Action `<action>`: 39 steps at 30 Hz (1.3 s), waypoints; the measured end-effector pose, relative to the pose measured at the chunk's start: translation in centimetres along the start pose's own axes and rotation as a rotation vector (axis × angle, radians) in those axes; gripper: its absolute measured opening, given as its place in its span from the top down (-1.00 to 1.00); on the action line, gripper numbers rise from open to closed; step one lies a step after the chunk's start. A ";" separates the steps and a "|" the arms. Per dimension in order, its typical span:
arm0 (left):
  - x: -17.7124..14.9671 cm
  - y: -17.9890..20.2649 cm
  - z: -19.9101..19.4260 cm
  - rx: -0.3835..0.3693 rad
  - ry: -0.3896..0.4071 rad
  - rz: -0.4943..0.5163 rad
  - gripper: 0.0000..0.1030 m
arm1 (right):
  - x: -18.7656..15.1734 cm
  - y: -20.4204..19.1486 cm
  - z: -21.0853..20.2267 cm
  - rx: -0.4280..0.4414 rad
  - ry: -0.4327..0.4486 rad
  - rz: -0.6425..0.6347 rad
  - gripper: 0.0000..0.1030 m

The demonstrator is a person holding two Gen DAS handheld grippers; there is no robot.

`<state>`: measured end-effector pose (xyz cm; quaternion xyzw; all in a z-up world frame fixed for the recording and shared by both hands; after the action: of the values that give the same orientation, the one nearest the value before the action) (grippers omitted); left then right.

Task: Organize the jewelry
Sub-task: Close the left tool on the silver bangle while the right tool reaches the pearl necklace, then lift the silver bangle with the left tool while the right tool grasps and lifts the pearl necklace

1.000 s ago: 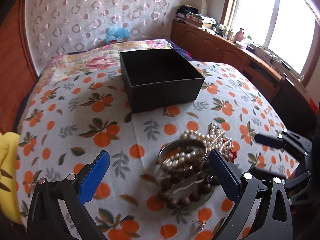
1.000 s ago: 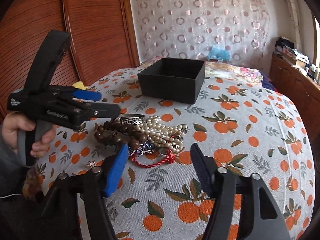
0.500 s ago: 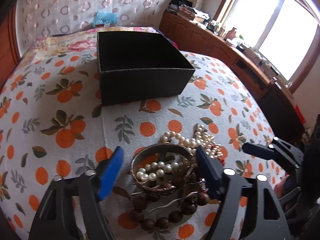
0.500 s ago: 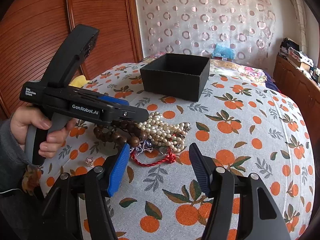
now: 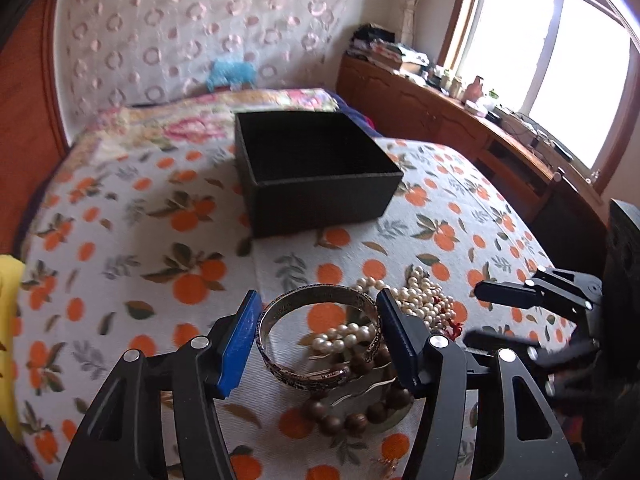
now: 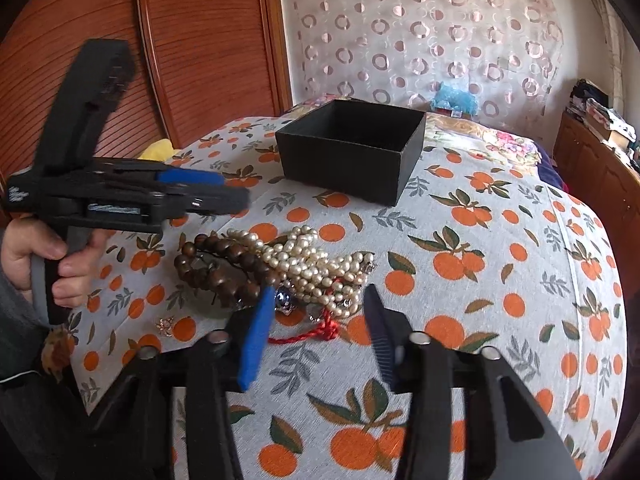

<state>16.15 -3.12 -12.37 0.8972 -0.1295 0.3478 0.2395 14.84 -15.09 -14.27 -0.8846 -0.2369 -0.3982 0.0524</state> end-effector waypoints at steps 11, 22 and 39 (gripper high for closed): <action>-1.1 -0.4 -1.7 0.026 0.039 0.002 -0.10 | 1.2 -0.7 3.1 0.046 -0.062 -0.037 0.16; -1.7 -0.5 -1.6 0.018 0.043 -0.006 -0.10 | 2.0 -1.4 4.3 0.132 -0.090 -0.018 0.48; -1.9 -0.7 -1.9 0.023 0.055 -0.007 -0.10 | 4.2 1.1 1.7 0.062 0.009 -0.002 0.91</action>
<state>13.96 -1.40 -12.65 0.8903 -0.1158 0.3731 0.2340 18.87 -13.97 -12.23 -0.8805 -0.2498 -0.3949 0.0804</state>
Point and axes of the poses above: each gripper's, at about its wrist camera, not at the fingertips, and z roughly the way its jaws point, y to its right, x to its top, the point moved 9 cm from there along z, roughly the way its jaws point, and after that the axes turned 15 degrees about -x, right-handed, at the moved point
